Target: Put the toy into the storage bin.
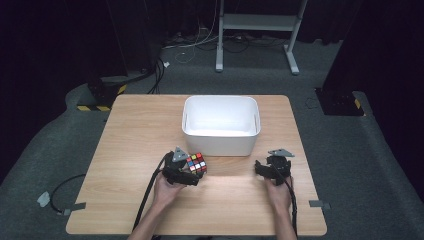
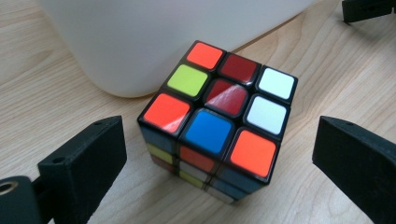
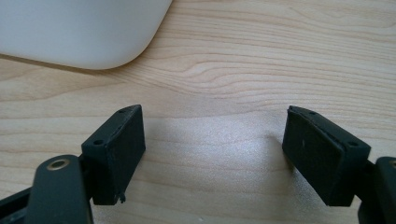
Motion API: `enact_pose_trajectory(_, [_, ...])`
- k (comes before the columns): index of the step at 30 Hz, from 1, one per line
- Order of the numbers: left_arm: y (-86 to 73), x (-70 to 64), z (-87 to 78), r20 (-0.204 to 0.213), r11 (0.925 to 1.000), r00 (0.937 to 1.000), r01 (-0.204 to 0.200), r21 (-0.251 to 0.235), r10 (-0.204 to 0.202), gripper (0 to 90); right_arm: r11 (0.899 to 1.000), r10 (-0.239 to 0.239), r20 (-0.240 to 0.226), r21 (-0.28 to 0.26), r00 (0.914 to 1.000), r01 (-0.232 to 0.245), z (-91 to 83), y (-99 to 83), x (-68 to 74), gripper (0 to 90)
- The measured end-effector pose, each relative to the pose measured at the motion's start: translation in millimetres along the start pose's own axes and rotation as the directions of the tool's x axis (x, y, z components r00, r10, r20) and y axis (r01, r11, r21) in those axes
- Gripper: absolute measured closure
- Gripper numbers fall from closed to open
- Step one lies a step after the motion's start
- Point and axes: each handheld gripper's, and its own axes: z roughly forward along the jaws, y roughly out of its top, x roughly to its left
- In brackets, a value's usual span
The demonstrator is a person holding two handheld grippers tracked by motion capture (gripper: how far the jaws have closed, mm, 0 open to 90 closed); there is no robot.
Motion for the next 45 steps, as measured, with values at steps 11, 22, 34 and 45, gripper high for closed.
enact_pose_trajectory(11, [4.9, -3.7, 11.0, -0.003, 0.9999, 1.0000, 0.006, -0.014, -0.006, 6.3, 1.000, 0.000, 0.000, 0.000, 1.0000, 0.000, 0.0, 0.0, 0.0, 21.0])
enact_pose_trajectory(22, [4.7, -2.4, 14.7, -0.023, 0.9999, 0.9997, 0.006, -0.015, -0.006, 15.1, 1.000, 0.001, 0.000, 0.000, 1.0000, -0.001, 0.0, 0.0, 0.0, 21.0])
enact_pose_trajectory(34, [4.3, -1.9, 14.3, -0.020, 0.9998, 0.9997, -0.013, -0.014, 0.013, 17.6, 1.000, 0.001, 0.000, 0.000, 1.0000, -0.001, 0.0, 0.0, 0.1, 21.0])
enact_pose_trajectory(45, [4.3, -2.9, 12.9, -0.006, 0.9996, 0.9996, -0.027, -0.006, 0.027, 17.9, 1.000, -0.001, 0.000, 0.000, 1.0000, 0.001, 0.0, 0.0, 0.0, 21.0])
